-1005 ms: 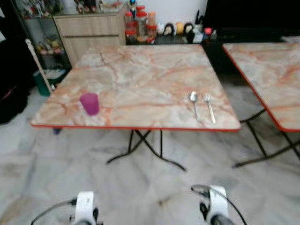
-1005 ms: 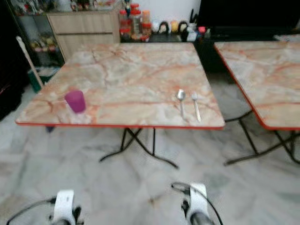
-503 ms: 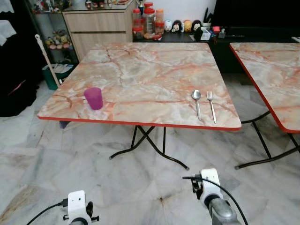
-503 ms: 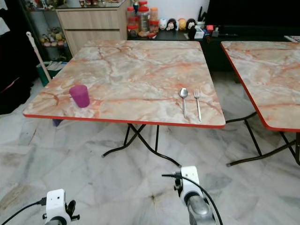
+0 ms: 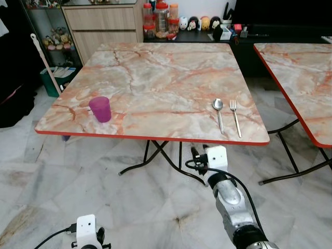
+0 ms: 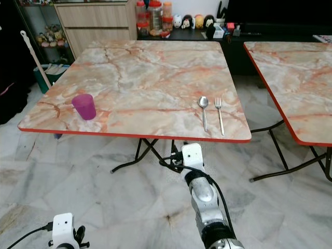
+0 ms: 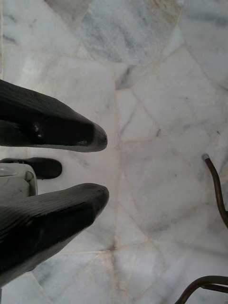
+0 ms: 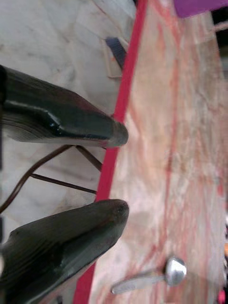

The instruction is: Setting the table

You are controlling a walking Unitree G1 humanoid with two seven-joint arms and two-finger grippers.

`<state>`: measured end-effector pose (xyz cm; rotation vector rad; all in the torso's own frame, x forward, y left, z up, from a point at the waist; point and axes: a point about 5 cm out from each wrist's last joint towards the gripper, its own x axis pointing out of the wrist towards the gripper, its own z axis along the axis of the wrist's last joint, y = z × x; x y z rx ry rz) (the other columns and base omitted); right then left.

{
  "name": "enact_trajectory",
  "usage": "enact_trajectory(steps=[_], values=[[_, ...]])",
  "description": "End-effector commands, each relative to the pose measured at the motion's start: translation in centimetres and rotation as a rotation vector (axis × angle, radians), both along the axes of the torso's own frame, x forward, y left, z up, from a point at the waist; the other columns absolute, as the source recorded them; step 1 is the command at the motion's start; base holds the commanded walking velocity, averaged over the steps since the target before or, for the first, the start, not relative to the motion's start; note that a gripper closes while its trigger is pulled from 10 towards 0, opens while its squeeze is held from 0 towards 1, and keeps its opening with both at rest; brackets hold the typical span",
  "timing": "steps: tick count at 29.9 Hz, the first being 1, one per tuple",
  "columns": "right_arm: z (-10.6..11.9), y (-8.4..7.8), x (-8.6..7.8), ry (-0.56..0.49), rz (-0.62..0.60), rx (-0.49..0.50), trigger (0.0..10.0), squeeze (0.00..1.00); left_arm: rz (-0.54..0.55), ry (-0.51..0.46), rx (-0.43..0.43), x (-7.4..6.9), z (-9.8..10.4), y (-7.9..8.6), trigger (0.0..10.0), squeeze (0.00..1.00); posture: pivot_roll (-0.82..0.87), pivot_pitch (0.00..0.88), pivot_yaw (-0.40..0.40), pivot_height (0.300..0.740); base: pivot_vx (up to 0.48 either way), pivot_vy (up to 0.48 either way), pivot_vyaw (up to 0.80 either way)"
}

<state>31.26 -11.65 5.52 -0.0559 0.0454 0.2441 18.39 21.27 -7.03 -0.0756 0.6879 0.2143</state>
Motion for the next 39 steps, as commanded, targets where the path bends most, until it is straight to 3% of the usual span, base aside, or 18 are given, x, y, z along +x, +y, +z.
enact_trajectory(steps=[1,6,13,16,25,30,39], values=[[2.6,1.3,1.6,-0.069,-0.002,0.052,10.0,0.0,-0.012,0.046,0.002,-0.6,-0.4,0.0,10.0,0.0,-0.02,0.0,0.033,0.732,0.0,0.0,0.0],[3.5,1.3,2.7,-0.035,-0.072,0.152,10.0,0.0,-0.025,0.043,-0.01,-0.1,-0.3,-0.2,10.0,0.0,-0.03,0.0,0.029,0.732,0.253,0.0,0.0],[3.5,1.5,2.7,-0.04,-0.056,0.113,10.0,0.0,-0.024,0.051,-0.001,-0.2,-0.3,0.1,10.0,0.0,-0.03,0.0,0.022,0.732,0.377,0.0,-0.47],[3.5,1.4,2.9,-0.021,-0.073,0.156,10.0,0.0,-0.014,0.057,0.003,-0.4,-0.4,0.4,10.0,0.0,-0.02,0.0,0.017,0.732,0.382,0.0,0.0],[3.8,2.0,3.0,-0.026,-0.045,0.152,10.0,0.0,-0.011,0.071,0.002,-0.8,-0.6,0.3,10.0,0.0,-0.02,0.0,0.009,0.732,0.384,0.0,0.0],[4.0,2.8,2.7,-0.061,0.025,0.089,10.0,0.0,-0.008,0.079,0.0,-1.0,-0.7,0.2,10.0,0.0,-0.01,0.0,0.005,0.732,0.383,0.0,0.26],[4.0,2.6,2.7,-0.046,0.019,0.12,10.0,0.0,0.01,0.056,-0.004,-0.2,-0.3,0.2,10.0,0.0,0.0,0.0,-0.004,0.732,0.384,0.0,0.19]])
